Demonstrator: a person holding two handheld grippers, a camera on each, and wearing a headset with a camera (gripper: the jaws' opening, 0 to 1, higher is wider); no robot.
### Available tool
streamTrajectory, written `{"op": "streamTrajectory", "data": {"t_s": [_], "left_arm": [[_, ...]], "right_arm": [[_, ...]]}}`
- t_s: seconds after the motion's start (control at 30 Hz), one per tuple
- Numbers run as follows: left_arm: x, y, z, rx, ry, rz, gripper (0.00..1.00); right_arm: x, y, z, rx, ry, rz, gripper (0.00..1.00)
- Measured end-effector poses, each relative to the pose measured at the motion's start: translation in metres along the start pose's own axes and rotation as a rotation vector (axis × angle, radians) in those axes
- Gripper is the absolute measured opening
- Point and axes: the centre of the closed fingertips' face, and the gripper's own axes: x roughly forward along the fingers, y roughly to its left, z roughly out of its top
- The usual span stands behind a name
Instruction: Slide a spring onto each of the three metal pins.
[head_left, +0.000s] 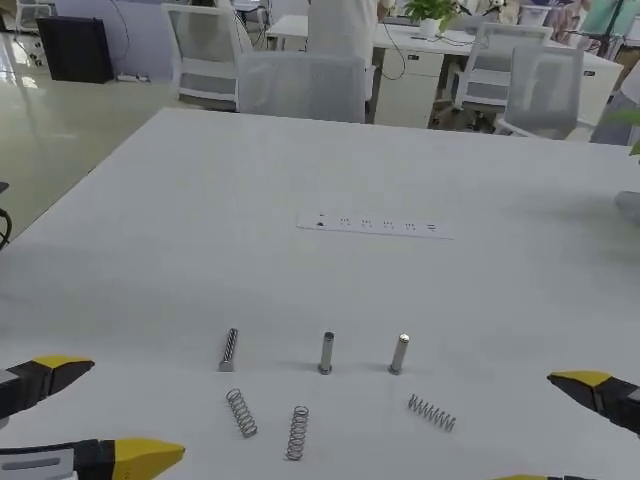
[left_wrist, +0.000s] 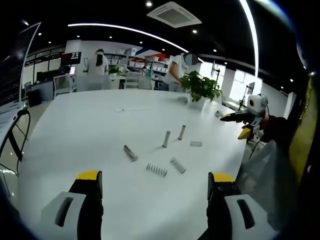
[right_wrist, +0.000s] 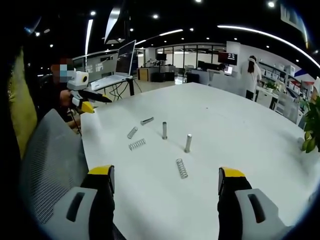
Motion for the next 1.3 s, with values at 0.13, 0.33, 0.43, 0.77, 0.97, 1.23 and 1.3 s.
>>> {"op": "streamTrajectory", "data": {"t_s": [0.13,0.33,0.43,0.77,0.97,1.23,1.3], "left_arm": [[0.000,0.000,-0.001,0.003,0.006,-0.001,0.83],[0.001,0.002,0.000,0.007,0.013,0.000,0.83],[0.003,0.003,0.001,0.011,0.017,0.002,0.82],[0.014,0.010,0.012,0.046,0.036,-0.005,0.81],[0.027,0.021,0.015,0.069,0.064,-0.008,0.80],[0.051,0.032,0.020,0.066,0.090,-0.023,0.78],[0.056,0.034,0.020,0.070,0.101,-0.027,0.77]], "right_arm": [[0.000,0.000,0.000,-0.001,-0.001,0.001,0.84],[-0.001,0.001,0.000,-0.002,0.004,0.002,0.84],[-0.001,0.000,0.000,-0.002,0.003,0.002,0.84],[-0.001,0.001,0.001,-0.005,0.004,0.006,0.84],[-0.001,0.001,0.000,-0.006,0.005,0.008,0.84],[-0.002,-0.001,-0.004,-0.002,0.011,0.006,0.84],[-0.002,-0.001,-0.004,0.000,0.011,0.003,0.84]]}}
